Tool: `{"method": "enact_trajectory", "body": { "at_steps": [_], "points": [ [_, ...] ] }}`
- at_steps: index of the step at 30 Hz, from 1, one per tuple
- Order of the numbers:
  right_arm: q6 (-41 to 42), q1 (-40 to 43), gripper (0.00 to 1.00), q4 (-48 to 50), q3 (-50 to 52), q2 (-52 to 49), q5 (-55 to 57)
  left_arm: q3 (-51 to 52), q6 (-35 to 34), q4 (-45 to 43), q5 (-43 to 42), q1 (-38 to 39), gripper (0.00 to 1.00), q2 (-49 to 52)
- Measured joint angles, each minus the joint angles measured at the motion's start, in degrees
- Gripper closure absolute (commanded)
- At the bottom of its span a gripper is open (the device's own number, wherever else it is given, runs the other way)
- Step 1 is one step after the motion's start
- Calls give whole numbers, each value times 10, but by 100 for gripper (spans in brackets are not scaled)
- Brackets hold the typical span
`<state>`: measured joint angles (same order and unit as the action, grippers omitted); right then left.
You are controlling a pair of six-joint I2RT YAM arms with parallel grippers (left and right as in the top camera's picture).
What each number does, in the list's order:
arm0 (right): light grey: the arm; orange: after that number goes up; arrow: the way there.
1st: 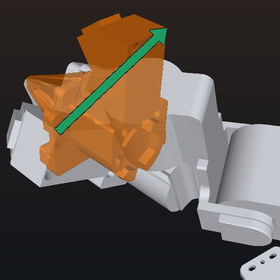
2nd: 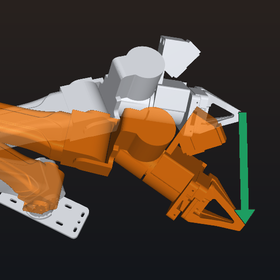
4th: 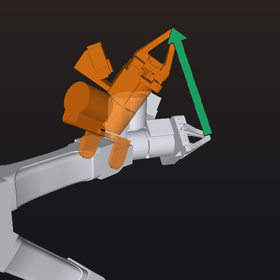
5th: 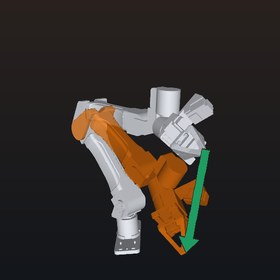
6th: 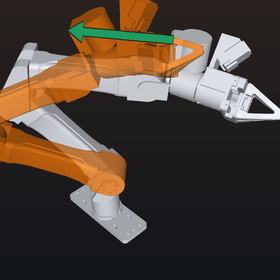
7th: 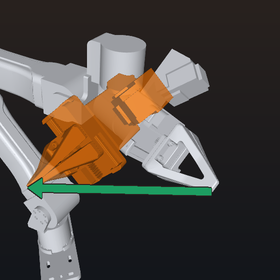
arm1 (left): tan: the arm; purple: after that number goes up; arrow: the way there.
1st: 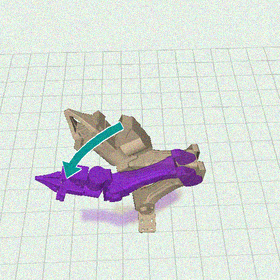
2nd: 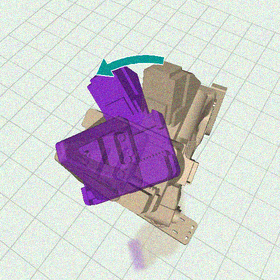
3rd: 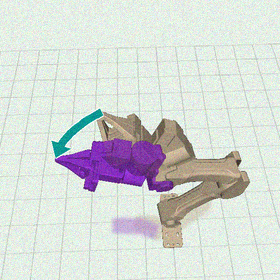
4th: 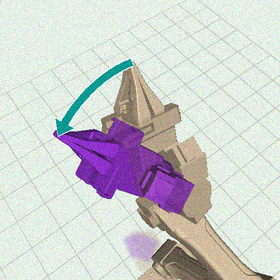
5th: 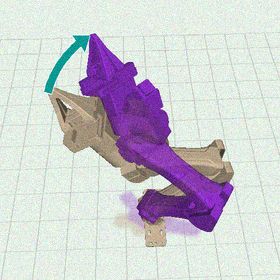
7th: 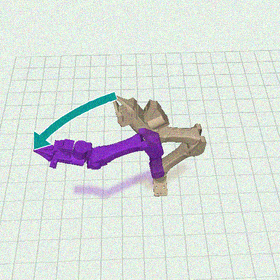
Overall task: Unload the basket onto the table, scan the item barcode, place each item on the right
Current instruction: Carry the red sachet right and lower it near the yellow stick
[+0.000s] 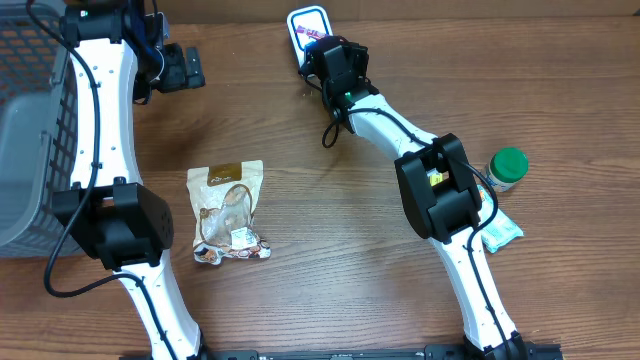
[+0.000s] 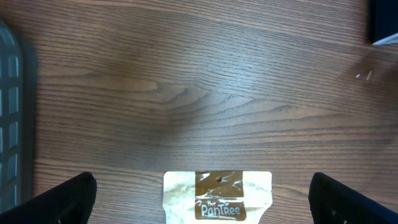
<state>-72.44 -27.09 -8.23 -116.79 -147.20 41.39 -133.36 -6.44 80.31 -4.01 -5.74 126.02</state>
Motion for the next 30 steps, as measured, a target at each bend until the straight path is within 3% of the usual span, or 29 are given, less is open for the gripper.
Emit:
{"method": "enact_trajectory", "body": {
  "at_steps": [8, 15, 23, 30],
  "points": [
    [58, -2, 97, -10, 0, 0, 12, 0, 0, 0, 0, 0, 0, 0],
    [142, -7, 97, -97, 0, 62, 12, 0, 0, 0, 0, 0, 0, 0],
    [371, -6, 97, -412, -4, 289, -40, 0, 0, 0, 0, 0, 0, 0],
    [606, 29, 96, -728, -12, 401, -247, 0, 0, 0, 0, 0, 0, 0]
  ]
}}
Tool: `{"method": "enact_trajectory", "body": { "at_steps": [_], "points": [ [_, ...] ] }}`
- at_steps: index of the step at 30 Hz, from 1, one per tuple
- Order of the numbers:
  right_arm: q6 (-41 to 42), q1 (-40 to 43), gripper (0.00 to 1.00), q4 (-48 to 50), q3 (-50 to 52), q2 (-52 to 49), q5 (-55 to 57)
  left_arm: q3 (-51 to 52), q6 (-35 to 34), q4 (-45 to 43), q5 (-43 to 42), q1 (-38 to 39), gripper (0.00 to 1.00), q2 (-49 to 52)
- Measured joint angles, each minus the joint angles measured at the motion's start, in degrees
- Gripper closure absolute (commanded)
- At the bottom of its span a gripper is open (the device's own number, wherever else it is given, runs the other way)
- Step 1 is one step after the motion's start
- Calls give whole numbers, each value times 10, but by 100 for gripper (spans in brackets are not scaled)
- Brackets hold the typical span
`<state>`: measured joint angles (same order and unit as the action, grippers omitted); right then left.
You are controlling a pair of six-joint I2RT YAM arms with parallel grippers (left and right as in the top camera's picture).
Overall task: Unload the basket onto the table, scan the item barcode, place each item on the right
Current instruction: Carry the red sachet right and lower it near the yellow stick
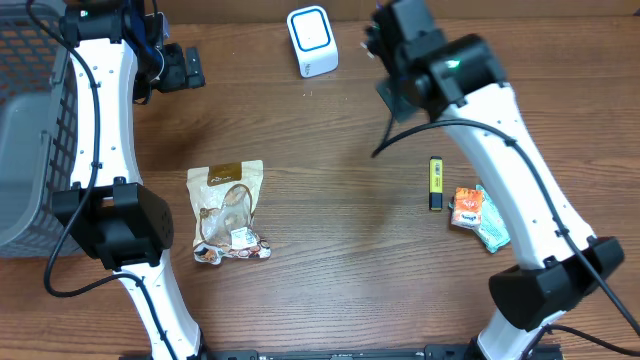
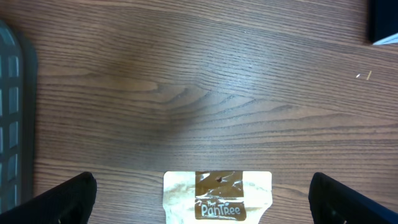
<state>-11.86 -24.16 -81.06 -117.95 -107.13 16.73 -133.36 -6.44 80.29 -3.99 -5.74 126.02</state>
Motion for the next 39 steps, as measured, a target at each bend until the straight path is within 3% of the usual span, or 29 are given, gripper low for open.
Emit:
{"method": "enact_trajectory", "body": {
  "at_steps": [3, 7, 26, 27, 29, 30, 35, 39],
  "points": [
    [68, 28, 96, -70, 13, -3, -75, 0, 0, 0, 0, 0, 0, 0],
    [120, 60, 96, -74, 73, -6, -134, 0, 0, 0, 0, 0, 0, 0],
    [158, 88, 96, 193, 398, -12, -315, 0, 0, 0, 0, 0, 0, 0],
    [158, 88, 96, 201, 409, -12, -318, 0, 0, 0, 0, 0, 0, 0],
    [159, 89, 79, 213, 429, -12, -318, 0, 0, 0, 0, 0, 0, 0],
    [163, 91, 76, 217, 435, -12, -316, 0, 0, 0, 0, 0, 0, 0],
    [160, 103, 74, 225, 452, -12, -294, 0, 0, 0, 0, 0, 0, 0],
    [163, 106, 67, 233, 453, -12, -286, 0, 0, 0, 0, 0, 0, 0]
  ]
}}
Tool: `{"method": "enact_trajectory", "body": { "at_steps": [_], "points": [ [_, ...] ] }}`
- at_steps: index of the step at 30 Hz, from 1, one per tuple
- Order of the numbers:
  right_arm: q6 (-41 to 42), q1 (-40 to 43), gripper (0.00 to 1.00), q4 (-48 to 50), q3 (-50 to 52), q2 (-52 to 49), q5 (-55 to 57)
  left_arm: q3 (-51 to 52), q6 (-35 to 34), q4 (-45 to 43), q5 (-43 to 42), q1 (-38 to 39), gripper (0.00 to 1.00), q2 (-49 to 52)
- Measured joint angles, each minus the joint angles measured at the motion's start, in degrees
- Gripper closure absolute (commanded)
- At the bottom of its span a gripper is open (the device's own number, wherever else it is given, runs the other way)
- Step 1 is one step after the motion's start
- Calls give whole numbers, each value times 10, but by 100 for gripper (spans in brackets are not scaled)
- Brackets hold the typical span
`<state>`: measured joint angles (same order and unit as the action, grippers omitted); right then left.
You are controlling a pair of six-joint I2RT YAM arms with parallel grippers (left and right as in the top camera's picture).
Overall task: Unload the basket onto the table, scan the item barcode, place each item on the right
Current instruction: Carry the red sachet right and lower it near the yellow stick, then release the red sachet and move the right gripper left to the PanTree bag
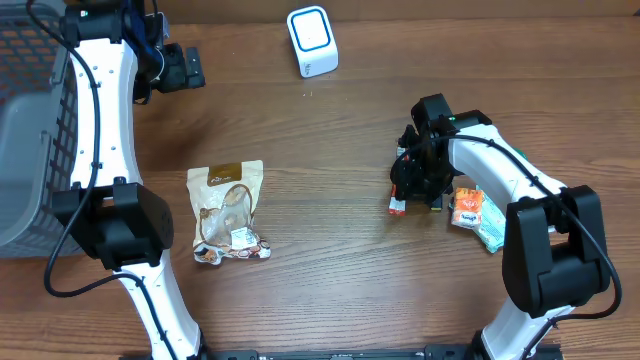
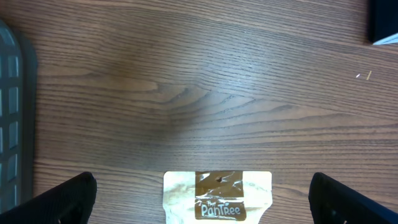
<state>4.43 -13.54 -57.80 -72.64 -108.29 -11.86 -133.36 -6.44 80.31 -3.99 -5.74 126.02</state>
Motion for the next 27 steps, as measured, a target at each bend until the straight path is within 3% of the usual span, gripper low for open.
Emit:
{"method": "enact_trajectory", "body": {
  "at_steps": [12, 19, 27],
  "points": [
    [71, -30, 67, 132, 0, 0, -43, 0, 0, 0, 0, 0, 1, 0],
    [120, -82, 66, 168, 0, -5, 4, 0, 0, 0, 0, 0, 0, 0],
    [139, -86, 67, 167, -1, -48, 71, 0, 0, 0, 0, 0, 0, 0]
  ]
}}
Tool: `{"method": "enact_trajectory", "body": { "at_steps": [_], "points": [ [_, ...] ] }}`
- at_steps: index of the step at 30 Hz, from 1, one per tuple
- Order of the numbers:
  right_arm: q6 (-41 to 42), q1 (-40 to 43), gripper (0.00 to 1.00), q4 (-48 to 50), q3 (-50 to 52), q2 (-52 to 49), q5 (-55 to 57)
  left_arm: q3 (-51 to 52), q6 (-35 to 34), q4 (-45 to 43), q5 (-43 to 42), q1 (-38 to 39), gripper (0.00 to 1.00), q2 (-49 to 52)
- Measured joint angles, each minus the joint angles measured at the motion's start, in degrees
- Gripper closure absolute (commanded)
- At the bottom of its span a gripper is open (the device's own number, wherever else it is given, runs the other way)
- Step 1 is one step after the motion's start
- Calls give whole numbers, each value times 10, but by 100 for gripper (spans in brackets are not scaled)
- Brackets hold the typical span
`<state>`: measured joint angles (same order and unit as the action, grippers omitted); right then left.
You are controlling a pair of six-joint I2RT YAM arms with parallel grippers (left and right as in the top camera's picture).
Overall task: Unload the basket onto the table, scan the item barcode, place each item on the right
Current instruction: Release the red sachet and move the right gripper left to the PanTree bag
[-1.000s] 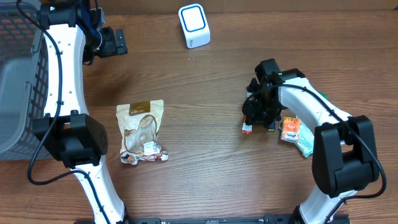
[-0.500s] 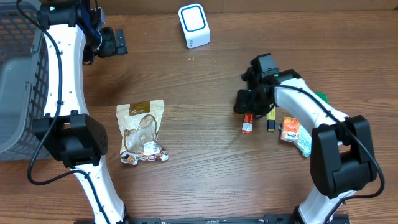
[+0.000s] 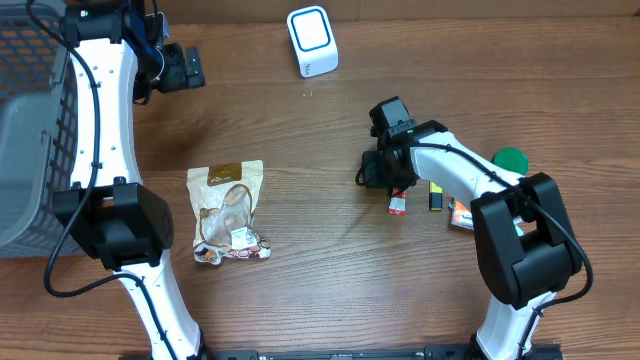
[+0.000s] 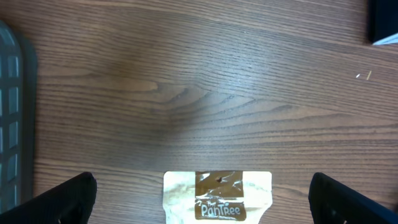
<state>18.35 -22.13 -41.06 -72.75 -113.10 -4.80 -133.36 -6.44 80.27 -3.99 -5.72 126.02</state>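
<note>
The white scanner with a blue face [image 3: 311,40] stands at the back of the table. A small red and white item [image 3: 398,206] lies on the wood just beside my right gripper [image 3: 376,170], whose dark jaws are too indistinct to read. My left gripper [image 3: 184,68] hangs at the back left. In its wrist view it [image 4: 202,190] is open, fingers wide apart high above a Pantree snack pouch [image 4: 217,196]. That pouch [image 3: 229,211] lies left of centre.
A grey mesh basket [image 3: 30,140] fills the left edge. A yellow marker [image 3: 435,196], an orange packet [image 3: 461,214] and a green-lidded jar [image 3: 510,162] sit to the right, close around my right arm.
My right gripper has shifted left and slightly back, away from the marker and packet. The red and white item lies where it did. The left arm and pouch are unchanged.
My right gripper was first at the scanner with a red and white item against its face. Then the arm stood raised at the back right. Afterwards it was down by the marker with the red item on the table, and now sits slightly left of it.
</note>
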Motion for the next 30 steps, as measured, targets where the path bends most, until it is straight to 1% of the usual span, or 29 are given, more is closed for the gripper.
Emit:
{"method": "enact_trajectory", "body": {
  "at_steps": [5, 10, 13, 16, 17, 19, 22, 23, 24, 26, 28, 30],
  "points": [
    [27, 20, 67, -47, -2, 1, 53, 0, 0, 0, 0, 0, 0, 0],
    [25, 50, 67, -100, -7, 2, 71, 0, 0, 0, 0, 0, 0, 0],
    [-3, 56, 64, -163, -32, 2, 43, 0, 0, 0, 0, 0, 0, 0],
    [-29, 48, 57, -183, -89, 2, -28, 0, 0, 0, 0, 0, 0, 0],
    [-35, 41, 55, -179, -111, 3, -53, 0, 0, 0, 0, 0, 0, 0],
    [-42, 20, 46, -157, -146, 8, -96, 0, 0, 0, 0, 0, 1, 0],
    [-34, -37, 42, -77, -166, 19, -134, 0, 0, 0, 0, 0, 0, 0],
    [-31, -53, 41, -55, -167, 20, -138, 0, 0, 0, 0, 0, 0, 0],
    [-26, -73, 34, -31, -167, 20, -142, 0, 0, 0, 0, 0, 0, 0],
    [-13, -119, 30, 14, -167, 17, -141, 0, 0, 0, 0, 0, 0, 0],
    [-2, -167, 26, 56, -167, 11, -123, 0, 0, 0, 0, 0, 0, 0],
    [10, -213, 18, 87, -168, 0, -87, 0, 0, 0, 0, 0, 0, 0]
  ]
}}
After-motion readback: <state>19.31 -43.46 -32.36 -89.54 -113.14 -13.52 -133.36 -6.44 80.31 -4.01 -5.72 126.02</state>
